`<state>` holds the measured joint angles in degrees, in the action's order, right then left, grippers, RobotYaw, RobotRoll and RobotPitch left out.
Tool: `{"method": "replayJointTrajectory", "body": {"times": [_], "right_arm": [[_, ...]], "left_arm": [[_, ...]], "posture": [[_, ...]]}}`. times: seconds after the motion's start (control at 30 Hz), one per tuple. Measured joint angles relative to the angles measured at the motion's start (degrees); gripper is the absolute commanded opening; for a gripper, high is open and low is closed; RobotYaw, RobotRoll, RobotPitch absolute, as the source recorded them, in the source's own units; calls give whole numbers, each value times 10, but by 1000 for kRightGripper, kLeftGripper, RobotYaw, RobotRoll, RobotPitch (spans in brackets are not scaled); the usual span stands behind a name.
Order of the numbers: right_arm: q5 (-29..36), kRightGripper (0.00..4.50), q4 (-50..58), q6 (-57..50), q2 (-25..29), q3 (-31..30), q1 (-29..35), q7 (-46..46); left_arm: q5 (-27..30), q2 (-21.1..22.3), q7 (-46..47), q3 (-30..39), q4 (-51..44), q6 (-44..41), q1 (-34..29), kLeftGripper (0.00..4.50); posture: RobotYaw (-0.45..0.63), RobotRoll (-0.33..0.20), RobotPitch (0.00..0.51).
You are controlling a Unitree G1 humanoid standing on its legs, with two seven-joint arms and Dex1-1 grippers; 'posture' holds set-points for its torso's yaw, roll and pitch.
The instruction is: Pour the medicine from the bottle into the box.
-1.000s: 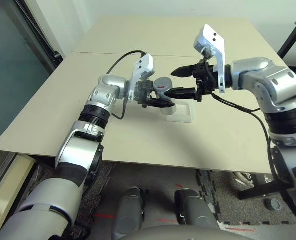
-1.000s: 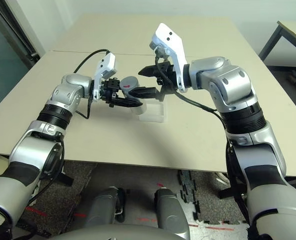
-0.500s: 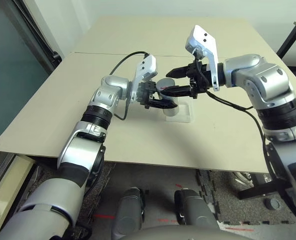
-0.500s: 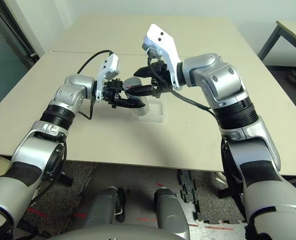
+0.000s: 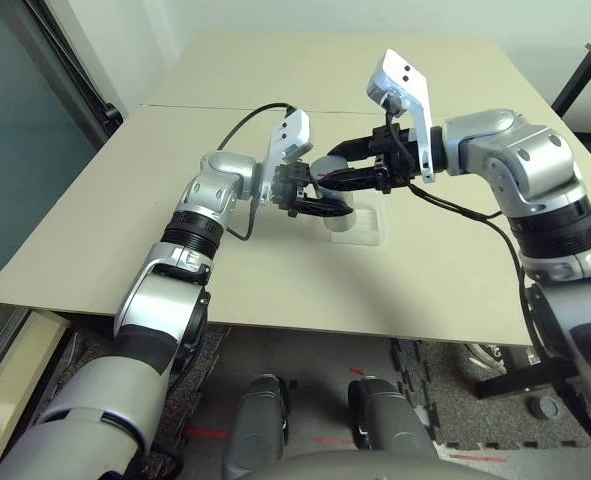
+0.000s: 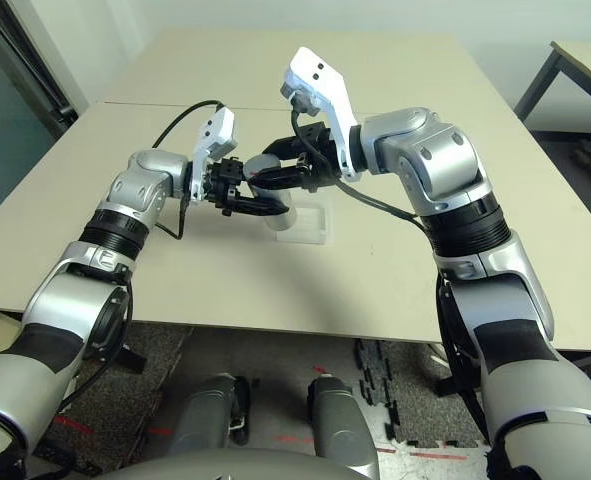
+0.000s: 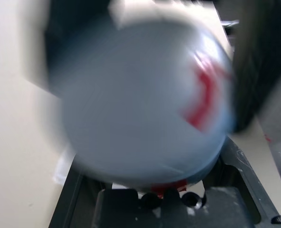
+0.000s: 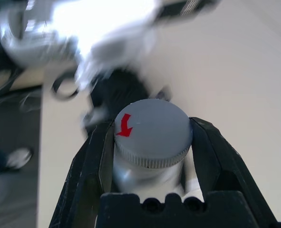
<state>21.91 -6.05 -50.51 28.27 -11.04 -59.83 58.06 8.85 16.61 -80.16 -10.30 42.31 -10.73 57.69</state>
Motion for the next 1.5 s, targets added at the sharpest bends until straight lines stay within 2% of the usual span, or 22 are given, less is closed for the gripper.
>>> {"method": "replayJointTrajectory", "body": {"times": [0.23, 0.43, 0.7, 0.83, 1.07, 1.23, 1.5], "right_arm": [[2, 2558, -20, -13, -5, 29, -21, -39], [-55, 2558, -84, 38, -2, 31, -18, -118], [-102, 2558, -144, 95, -45, 103, 21, -288], [-116, 2558, -145, 107, -64, 120, 58, -348], [-138, 2558, -153, 121, -83, 124, 128, -417], [-144, 2558, -196, 159, -97, 146, 140, -464], [-144, 2558, -287, 211, -113, 168, 141, -503]], "left_arm": [[0, -1, 0, -1, 0, 0, -4, 2658], [1, -2, 8, 2, 0, -1, -4, 2658], [3, 4, 67, 32, 0, 0, -4, 2658], [3, 17, 103, 55, 4, 0, -4, 2658], [4, 51, 157, 86, 4, -4, -4, 2658], [3, 71, 201, 104, 20, -5, -4, 2658], [2, 72, 232, 115, 68, 7, -2, 2658]], "posture": [[-72, 0, 72], [-57, 0, 73], [-49, 0, 73], [2, 0, 71], [32, 0, 67], [44, 0, 65], [46, 0, 60]]}}
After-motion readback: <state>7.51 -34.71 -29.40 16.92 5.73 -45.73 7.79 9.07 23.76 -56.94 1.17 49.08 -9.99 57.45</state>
